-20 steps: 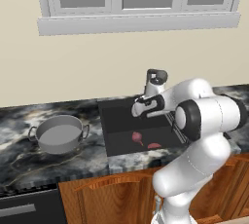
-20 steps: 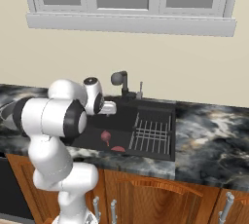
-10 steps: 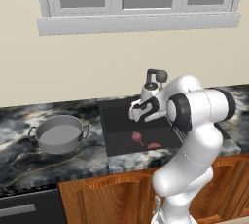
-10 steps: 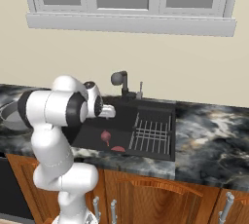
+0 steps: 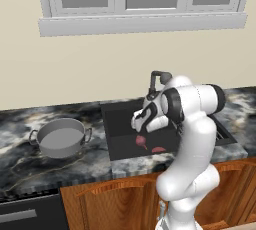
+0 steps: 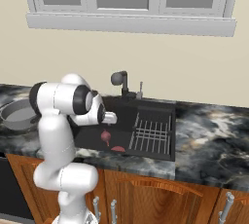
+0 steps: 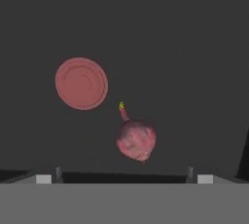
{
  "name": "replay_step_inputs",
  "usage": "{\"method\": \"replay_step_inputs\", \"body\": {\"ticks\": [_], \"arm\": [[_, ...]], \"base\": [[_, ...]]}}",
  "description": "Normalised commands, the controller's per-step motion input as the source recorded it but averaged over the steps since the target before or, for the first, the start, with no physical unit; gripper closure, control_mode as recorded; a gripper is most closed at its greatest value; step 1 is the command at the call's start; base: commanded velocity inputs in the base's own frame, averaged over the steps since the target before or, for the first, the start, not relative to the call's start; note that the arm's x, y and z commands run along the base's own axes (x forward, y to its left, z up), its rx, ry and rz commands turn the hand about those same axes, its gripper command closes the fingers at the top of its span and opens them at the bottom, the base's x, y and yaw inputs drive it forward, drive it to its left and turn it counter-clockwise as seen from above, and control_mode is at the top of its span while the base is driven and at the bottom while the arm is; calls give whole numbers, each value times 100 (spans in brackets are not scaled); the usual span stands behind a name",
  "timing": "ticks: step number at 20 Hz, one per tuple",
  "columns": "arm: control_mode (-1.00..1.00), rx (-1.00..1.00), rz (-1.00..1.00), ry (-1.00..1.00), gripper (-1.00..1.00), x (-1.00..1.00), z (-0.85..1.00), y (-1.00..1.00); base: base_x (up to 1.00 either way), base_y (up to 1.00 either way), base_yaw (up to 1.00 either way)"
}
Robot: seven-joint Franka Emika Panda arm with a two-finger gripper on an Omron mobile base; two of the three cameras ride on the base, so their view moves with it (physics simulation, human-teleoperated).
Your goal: Dump the onion from the pot into the sink. Then turn on the water and wash the onion. Then turn off the water and put the onion back in the pot.
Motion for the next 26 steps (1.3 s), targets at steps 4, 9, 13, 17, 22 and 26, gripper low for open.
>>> {"method": "replay_step_inputs", "body": {"ticks": [4, 9, 13, 17, 22, 26], "arm": [[-100, 1, 3, 1, -100, 26, -46, 0], [-100, 0, 3, 1, -100, 31, -40, 0], [-100, 0, 3, 2, -100, 31, -41, 0], [-100, 0, 4, 5, -100, 26, -44, 0], [-100, 0, 4, 6, -100, 15, -43, 3], [-100, 0, 1, 3, -100, 1, -32, 16]], "base": [[0, 0, 0], [0, 0, 0], [0, 0, 0], [0, 0, 0], [0, 0, 0], [0, 0, 0]]}}
